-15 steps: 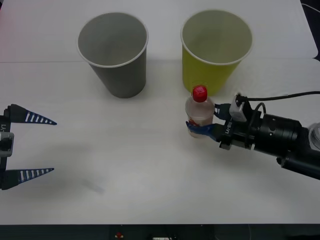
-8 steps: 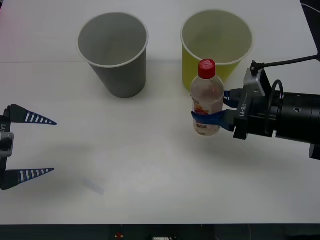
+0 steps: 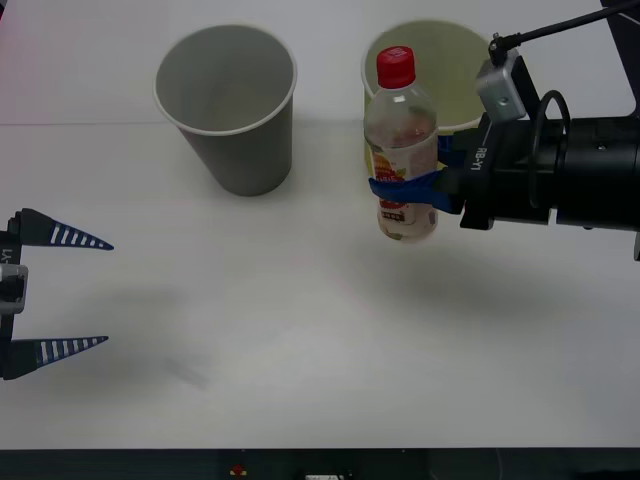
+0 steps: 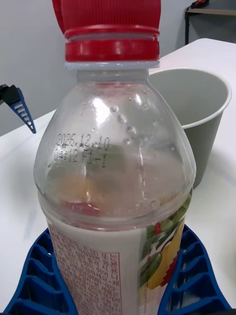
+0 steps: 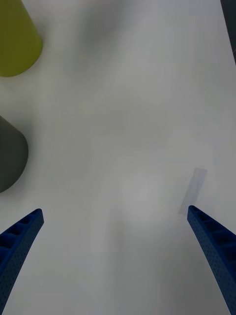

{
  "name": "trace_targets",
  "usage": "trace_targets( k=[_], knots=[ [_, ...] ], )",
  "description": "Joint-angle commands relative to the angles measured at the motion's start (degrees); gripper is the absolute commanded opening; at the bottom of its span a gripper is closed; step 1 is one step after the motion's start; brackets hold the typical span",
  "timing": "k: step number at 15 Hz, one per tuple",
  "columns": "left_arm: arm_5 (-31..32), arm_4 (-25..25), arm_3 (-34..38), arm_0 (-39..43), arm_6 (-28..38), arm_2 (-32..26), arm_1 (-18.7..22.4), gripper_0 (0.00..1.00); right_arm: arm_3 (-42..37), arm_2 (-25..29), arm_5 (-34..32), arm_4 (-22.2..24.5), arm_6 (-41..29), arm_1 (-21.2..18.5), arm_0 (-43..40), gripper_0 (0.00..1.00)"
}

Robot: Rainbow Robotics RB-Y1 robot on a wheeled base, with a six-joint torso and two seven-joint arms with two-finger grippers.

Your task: Put the can into the green bin and the plastic bottle into the gray bin

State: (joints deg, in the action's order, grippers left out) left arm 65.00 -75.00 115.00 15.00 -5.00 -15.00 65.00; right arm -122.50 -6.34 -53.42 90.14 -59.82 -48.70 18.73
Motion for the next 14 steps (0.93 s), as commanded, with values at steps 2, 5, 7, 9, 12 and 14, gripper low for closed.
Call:
trace_targets(
  k=[2, 5, 7, 9, 12, 14],
  knots=[
    [0.0, 0.0, 0.0, 0.0, 0.0, 0.0, 0.0, 1.0, 0.0, -3.4, -0.5, 5.2, -10.2, 0.0, 8.0, 0.0],
    [0.0, 0.0, 0.0, 0.0, 0.0, 0.0, 0.0, 1.0, 3.1, -7.0, -0.8, 8.6, -14.4, 2.5, 15.2, 0.0],
    [0.0, 0.0, 0.0, 0.0, 0.0, 0.0, 0.0, 1.0, 7.4, -7.4, -5.4, 8.8, -14.4, 5.0, 21.3, 0.0],
    [0.0, 0.0, 0.0, 0.0, 0.0, 0.0, 0.0, 1.0, 12.4, -7.4, -10.1, 9.6, -14.4, 8.3, 27.2, 0.0],
    [0.0, 0.0, 0.0, 0.0, 0.0, 0.0, 0.0, 1.0, 20.6, -9.6, -11.3, 11.1, -14.4, 12.4, 34.8, 0.0],
    [0.0, 0.0, 0.0, 0.0, 0.0, 0.0, 0.0, 1.0, 26.3, -10.9, -11.3, 13.9, -14.4, 15.5, 39.4, 0.0]
  ],
)
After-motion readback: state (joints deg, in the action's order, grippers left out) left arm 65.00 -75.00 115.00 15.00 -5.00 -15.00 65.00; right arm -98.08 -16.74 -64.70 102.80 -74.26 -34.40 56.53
